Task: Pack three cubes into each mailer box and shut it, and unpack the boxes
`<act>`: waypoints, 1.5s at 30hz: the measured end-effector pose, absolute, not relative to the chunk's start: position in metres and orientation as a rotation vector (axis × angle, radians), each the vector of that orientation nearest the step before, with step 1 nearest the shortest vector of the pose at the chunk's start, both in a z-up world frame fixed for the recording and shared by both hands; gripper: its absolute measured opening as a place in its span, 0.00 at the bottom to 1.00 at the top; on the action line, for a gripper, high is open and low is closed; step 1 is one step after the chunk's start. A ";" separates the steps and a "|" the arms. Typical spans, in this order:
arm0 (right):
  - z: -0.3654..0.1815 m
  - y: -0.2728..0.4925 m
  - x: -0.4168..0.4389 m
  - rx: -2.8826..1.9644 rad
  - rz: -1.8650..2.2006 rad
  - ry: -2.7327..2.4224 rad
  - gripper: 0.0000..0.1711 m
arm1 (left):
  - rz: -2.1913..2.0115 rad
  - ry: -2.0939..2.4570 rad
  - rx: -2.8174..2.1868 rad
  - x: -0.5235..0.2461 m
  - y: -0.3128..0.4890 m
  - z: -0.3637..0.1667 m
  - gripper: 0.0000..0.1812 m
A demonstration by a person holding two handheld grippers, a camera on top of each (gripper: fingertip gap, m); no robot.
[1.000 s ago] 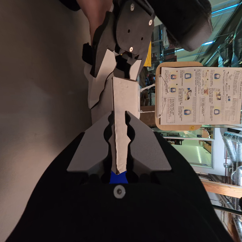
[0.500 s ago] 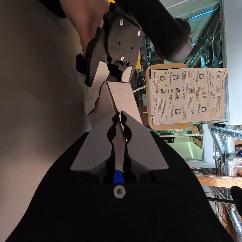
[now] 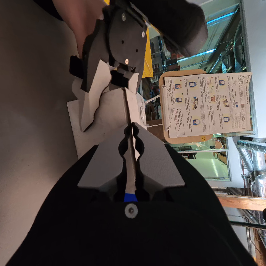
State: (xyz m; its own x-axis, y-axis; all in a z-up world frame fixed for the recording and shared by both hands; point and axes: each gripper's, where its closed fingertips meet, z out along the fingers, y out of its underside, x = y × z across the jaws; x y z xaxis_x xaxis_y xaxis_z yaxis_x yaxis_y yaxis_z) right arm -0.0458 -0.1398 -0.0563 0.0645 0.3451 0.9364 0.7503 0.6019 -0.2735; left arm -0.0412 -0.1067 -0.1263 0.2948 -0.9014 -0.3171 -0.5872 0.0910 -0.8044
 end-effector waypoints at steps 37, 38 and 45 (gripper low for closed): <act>-0.045 -0.152 -0.081 -0.949 -0.379 -1.553 0.07 | -0.356 1.435 -1.575 -0.042 -0.109 -0.127 0.46; -0.044 -0.151 -0.082 -0.954 -0.373 -1.544 0.08 | -0.355 1.436 -1.575 -0.042 -0.109 -0.127 0.46; -0.041 -0.150 -0.082 -0.957 -0.369 -1.554 0.09 | -0.354 1.437 -1.574 -0.042 -0.109 -0.127 0.46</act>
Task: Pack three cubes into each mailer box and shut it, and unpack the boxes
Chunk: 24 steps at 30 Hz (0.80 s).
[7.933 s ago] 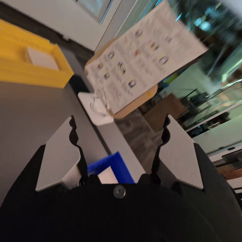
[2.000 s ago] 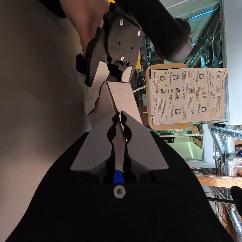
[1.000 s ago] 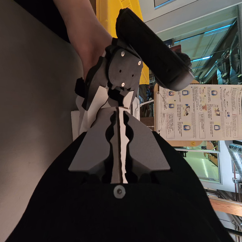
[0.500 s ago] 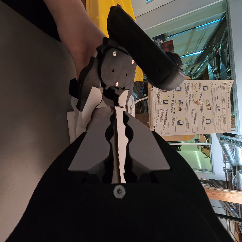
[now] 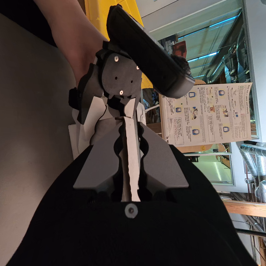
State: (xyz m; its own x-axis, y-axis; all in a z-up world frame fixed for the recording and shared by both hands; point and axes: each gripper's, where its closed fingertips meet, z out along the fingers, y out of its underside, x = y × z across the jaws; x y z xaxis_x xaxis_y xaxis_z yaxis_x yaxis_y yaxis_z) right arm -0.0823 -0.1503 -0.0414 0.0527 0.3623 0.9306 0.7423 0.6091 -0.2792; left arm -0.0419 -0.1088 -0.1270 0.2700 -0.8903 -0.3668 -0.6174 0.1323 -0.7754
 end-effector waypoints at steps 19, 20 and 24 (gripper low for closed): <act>-0.045 -0.129 0.028 -1.127 -0.454 -1.571 0.06 | -0.347 1.453 -1.565 -0.041 -0.111 -0.127 0.46; -0.048 -0.133 0.025 -1.123 -0.437 -1.586 0.07 | -0.354 1.449 -1.576 -0.042 -0.111 -0.128 0.46; -0.050 -0.129 0.028 -1.154 -0.440 -1.570 0.09 | -0.400 1.430 -1.606 -0.042 -0.110 -0.129 0.45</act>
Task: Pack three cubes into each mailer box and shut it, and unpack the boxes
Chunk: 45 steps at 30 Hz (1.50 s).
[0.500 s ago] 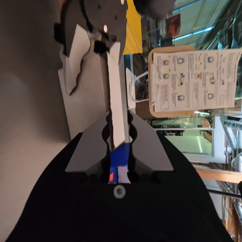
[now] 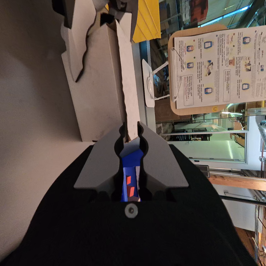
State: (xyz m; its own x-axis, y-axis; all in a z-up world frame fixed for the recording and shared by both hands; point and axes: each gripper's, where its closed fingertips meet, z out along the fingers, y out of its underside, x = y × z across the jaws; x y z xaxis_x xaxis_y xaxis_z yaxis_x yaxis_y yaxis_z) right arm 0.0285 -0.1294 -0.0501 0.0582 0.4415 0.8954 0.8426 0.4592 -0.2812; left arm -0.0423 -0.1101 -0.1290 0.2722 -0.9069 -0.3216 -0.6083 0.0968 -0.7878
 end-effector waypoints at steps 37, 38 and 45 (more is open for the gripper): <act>-0.054 -0.122 -0.024 -0.925 -0.771 -1.692 0.04 | -0.241 1.476 -1.553 -0.053 -0.109 -0.127 0.44; -0.055 -0.121 -0.025 -0.939 -0.775 -1.698 0.03 | -0.235 1.475 -1.553 -0.054 -0.108 -0.127 0.44; -0.055 -0.123 -0.022 -1.099 -0.684 -1.767 0.05 | -0.189 1.480 -1.537 -0.054 -0.106 -0.127 0.44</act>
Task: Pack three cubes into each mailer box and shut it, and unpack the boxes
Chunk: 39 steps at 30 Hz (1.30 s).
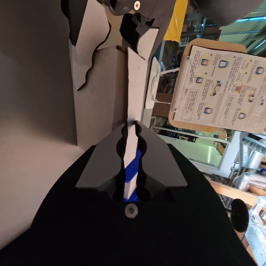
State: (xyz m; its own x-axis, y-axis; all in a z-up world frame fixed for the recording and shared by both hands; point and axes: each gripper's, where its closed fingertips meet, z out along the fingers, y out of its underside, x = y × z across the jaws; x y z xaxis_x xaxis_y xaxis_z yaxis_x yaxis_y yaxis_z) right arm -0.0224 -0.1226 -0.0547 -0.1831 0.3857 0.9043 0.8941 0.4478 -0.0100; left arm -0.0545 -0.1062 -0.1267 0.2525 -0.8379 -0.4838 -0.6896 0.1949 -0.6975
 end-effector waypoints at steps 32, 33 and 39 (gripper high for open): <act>-0.052 -0.116 -0.030 -1.038 -0.706 -1.699 0.02 | -0.298 1.475 -1.642 -0.056 -0.109 -0.131 0.44; -0.050 -0.117 -0.031 -1.052 -0.687 -1.699 0.02 | -0.291 1.474 -1.643 -0.056 -0.109 -0.131 0.44; -0.044 -0.116 -0.035 -1.100 -0.652 -1.700 0.02 | -0.293 1.457 -1.647 -0.057 -0.106 -0.129 0.44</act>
State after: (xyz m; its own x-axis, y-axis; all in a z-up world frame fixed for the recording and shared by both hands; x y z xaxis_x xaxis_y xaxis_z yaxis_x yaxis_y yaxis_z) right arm -0.0346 -0.1158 -0.0441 -0.1192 0.3710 0.9210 0.8918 0.4477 -0.0650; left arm -0.0575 -0.1058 -0.1287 0.2807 -0.8869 -0.3668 -0.6766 0.0882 -0.7311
